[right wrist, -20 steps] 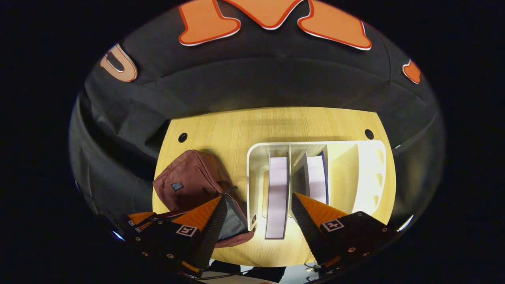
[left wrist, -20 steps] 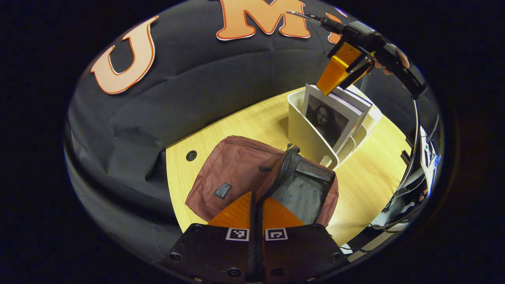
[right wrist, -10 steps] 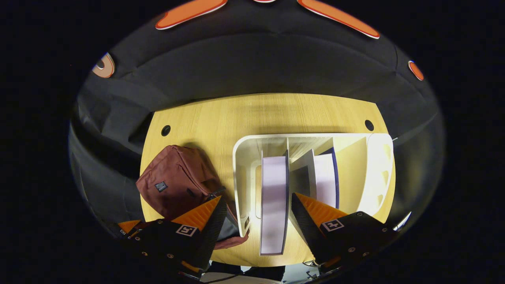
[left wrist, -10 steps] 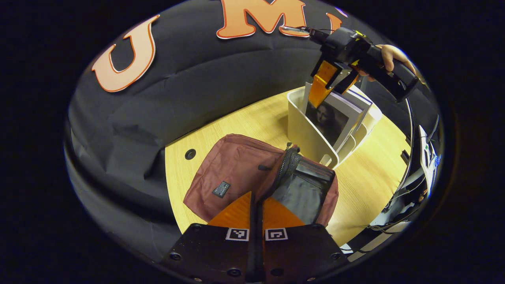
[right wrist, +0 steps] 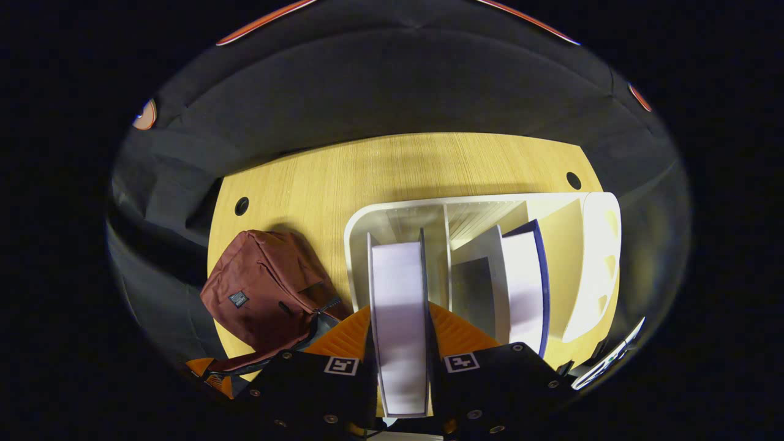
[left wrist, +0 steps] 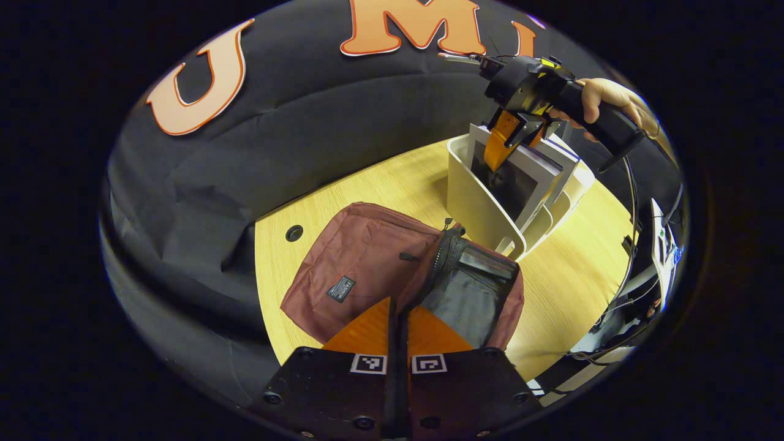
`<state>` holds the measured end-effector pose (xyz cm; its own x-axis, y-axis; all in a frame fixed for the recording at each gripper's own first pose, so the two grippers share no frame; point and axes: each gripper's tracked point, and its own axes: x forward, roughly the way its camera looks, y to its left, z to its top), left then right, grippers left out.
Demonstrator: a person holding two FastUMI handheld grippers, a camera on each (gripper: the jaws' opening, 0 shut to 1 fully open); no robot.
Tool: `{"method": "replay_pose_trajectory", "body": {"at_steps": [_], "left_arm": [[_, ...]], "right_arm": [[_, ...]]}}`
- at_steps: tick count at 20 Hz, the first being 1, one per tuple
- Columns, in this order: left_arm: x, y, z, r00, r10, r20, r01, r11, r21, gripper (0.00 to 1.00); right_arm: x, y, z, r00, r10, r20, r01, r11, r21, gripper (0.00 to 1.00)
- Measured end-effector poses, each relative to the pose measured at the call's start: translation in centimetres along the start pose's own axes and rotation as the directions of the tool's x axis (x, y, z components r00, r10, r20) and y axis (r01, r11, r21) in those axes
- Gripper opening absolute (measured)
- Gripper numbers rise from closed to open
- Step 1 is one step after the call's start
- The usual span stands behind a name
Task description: Open the schoolbag, grab two books from the bookshelf and put them into the schoolbag.
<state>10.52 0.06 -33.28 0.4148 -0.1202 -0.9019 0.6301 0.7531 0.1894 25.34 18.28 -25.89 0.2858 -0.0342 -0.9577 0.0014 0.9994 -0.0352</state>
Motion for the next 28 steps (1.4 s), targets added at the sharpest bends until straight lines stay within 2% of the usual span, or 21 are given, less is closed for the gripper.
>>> {"method": "replay_pose_trajectory", "body": {"at_steps": [1,2,3,7,11,13,16,19,22,25,28], "left_arm": [[0.1,0.0,-0.1,1.000,0.000,0.000,0.000,1.000,0.002,0.01],[0.1,0.0,0.0,1.000,0.000,0.000,0.000,1.000,0.002,0.01],[0.1,-0.1,0.1,1.000,0.001,0.000,-0.001,1.000,0.003,0.01],[0.0,-0.3,0.1,1.000,0.005,0.004,-0.005,1.000,0.006,0.01],[0.0,-0.6,-0.1,1.000,0.009,0.006,-0.009,1.000,0.016,0.01],[-0.1,-1.0,-0.3,1.000,0.009,0.007,-0.010,1.000,0.029,0.01],[-0.4,-1.2,-0.2,1.000,0.013,0.013,-0.014,0.999,0.045,0.01],[-0.7,-1.3,-0.1,1.000,0.024,0.016,-0.024,0.998,0.053,0.01],[-1.0,-0.9,0.4,0.998,0.056,0.034,-0.058,0.997,0.047,0.01],[-1.1,-1.1,0.4,0.997,0.065,0.033,-0.066,0.997,0.041,0.01],[-1.5,-1.4,0.7,0.997,0.063,0.038,-0.065,0.996,0.064,0.01]], "right_arm": [[-0.9,0.2,0.1,1.000,0.016,0.014,-0.016,1.000,0.003,0.35],[-2.0,0.4,0.3,0.999,0.034,0.029,-0.034,0.999,0.011,0.46],[-3.1,0.5,0.4,0.998,0.050,0.046,-0.050,0.999,0.017,0.35],[-9.0,0.1,1.0,0.987,0.084,0.138,-0.085,0.996,0.001,0.34],[-15.4,-1.1,-0.5,0.963,0.132,0.235,-0.137,0.991,0.002,0.34],[-18.1,-2.0,-2.2,0.943,0.156,0.293,-0.165,0.986,0.004,0.34],[-21.9,-2.2,-5.9,0.888,0.248,0.388,-0.285,0.958,0.041,0.34],[-22.4,-3.2,-10.5,0.824,0.328,0.463,-0.426,0.896,0.124,0.33],[-18.8,-2.7,-13.9,0.755,0.408,0.514,-0.589,0.766,0.257,0.33],[-14.4,-3.1,-17.6,0.720,0.431,0.544,-0.662,0.662,0.352,0.33],[-9.4,-1.2,-20.0,0.685,0.461,0.563,-0.720,0.542,0.433,0.33]]}}
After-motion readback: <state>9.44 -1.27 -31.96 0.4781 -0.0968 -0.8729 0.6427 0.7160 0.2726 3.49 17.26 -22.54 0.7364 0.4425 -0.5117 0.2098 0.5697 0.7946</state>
